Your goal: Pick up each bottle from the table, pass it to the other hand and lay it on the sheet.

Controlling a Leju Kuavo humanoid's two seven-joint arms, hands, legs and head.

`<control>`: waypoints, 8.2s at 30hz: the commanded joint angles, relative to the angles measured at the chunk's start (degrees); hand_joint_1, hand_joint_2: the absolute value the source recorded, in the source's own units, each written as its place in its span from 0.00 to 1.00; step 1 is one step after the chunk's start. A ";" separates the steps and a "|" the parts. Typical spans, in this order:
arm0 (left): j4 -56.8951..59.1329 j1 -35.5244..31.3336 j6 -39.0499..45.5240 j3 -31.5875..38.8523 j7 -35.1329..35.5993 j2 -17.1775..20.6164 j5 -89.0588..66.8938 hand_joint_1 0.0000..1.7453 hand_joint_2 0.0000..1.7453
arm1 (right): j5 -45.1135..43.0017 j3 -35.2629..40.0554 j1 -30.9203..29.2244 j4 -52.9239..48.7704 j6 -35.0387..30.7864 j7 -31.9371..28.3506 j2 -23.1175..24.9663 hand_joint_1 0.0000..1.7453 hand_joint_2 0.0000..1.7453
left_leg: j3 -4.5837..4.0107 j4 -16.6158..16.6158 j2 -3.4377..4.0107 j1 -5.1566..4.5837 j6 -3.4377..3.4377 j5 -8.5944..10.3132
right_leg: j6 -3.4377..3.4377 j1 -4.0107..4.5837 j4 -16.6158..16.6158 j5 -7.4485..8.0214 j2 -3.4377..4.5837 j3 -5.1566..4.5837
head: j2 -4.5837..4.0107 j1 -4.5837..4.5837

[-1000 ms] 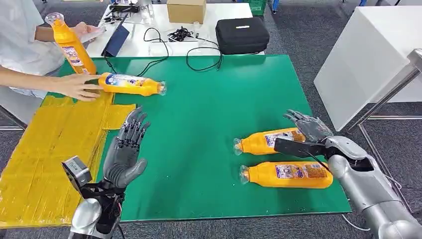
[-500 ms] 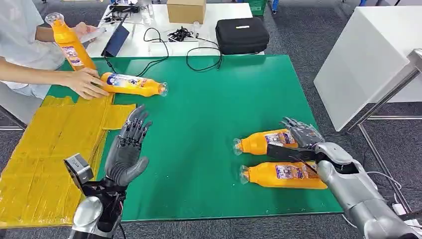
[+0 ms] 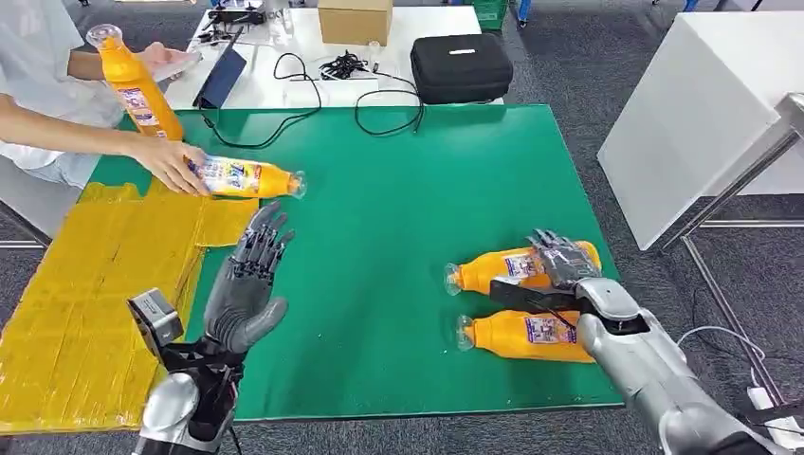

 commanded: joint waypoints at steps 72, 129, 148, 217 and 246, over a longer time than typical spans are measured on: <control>2.01 -3.41 7.95 -9.88 2.14 -0.32 -9.69 0.00 1.00 | -26.00 -14.87 16.68 -32.67 -7.18 -15.43 25.10 0.98 1.00 | 0.06 0.00 0.05 0.09 -0.20 -0.01 | -0.14 0.08 -0.03 0.06 0.08 0.03 | 0.00 0.02; 9.69 -6.68 12.84 -9.43 2.95 -1.23 -10.48 0.00 1.00 | -24.37 2.65 14.52 -26.64 -9.64 -14.80 27.88 0.98 1.00 | -0.07 -0.07 -0.02 0.05 -0.14 0.10 | -0.11 0.03 -0.05 0.12 0.01 -0.09 | 0.00 0.02; 6.04 -5.53 11.03 -1.20 0.70 -1.31 0.29 0.00 1.00 | -23.06 6.87 14.39 -26.10 -9.49 -14.95 27.31 0.98 1.00 | 0.04 -0.03 0.05 0.12 -0.19 0.03 | -0.13 0.10 -0.07 0.08 0.06 0.02 | 0.00 0.02; 27.20 -20.06 41.52 -1.87 13.29 12.87 -84.16 1.00 1.00 | -36.61 -11.51 31.13 -59.23 -7.78 -18.43 17.24 0.00 1.00 | 0.05 -0.03 -0.04 0.09 -0.21 0.07 | -0.16 0.07 -0.04 0.06 -0.11 -0.03 | 0.00 0.00; 64.90 -35.99 37.62 3.66 24.43 15.30 -85.81 1.00 1.00 | -35.95 -13.37 33.28 -59.12 -6.15 -18.12 16.06 0.00 1.00 | -0.01 -0.03 0.13 0.10 -0.24 0.11 | -0.17 0.07 -0.01 0.12 0.07 -0.10 | 0.00 0.02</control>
